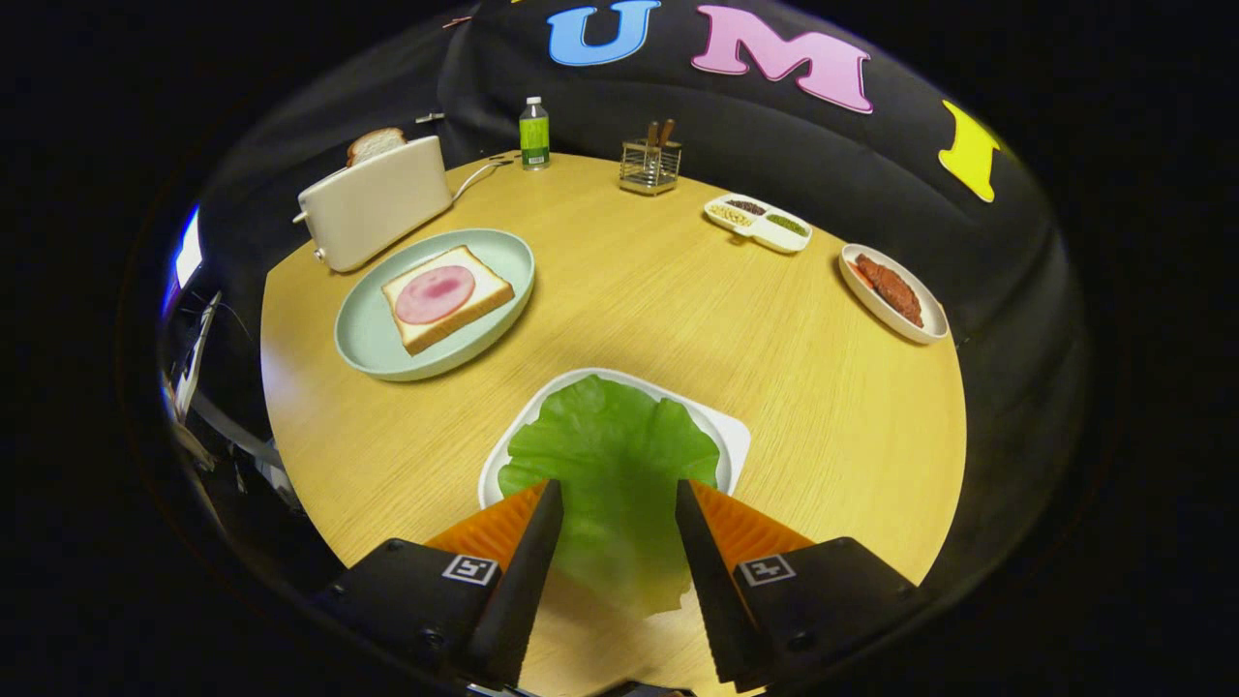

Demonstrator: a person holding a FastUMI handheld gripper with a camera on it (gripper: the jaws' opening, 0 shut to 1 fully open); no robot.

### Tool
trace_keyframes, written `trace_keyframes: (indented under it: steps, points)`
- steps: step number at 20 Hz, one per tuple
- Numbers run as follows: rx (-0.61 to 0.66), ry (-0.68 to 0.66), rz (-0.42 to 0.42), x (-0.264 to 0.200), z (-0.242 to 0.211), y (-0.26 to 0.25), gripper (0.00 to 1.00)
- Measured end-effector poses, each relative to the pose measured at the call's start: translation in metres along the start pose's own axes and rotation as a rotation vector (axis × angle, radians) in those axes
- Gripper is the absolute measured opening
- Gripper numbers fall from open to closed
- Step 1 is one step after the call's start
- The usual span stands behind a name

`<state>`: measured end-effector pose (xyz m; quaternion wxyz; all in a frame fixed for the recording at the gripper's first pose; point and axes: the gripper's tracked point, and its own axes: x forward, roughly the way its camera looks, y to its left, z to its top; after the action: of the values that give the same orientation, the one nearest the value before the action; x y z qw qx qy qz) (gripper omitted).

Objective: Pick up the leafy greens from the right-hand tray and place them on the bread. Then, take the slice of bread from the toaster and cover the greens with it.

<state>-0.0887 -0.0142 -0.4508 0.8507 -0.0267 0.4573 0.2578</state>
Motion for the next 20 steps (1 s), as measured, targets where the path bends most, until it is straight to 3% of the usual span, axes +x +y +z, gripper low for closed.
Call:
trace_keyframes:
  steps: [6, 9, 10, 12, 15, 20]
  points:
    - [0.038, 0.05, 0.033, 0.017, -0.008, -0.002, 0.66]
    - [0.056, 0.041, 0.009, 0.018, -0.008, -0.004, 0.32]
    - [0.052, 0.038, 0.004, 0.017, -0.007, -0.003, 0.1]
    - [0.082, 0.042, -0.014, 0.015, -0.006, -0.004, 0.07]
    - [0.148, -0.055, -0.027, -0.008, 0.023, -0.005, 0.06]
    - [0.147, -0.179, -0.022, -0.055, 0.072, 0.01, 0.06]
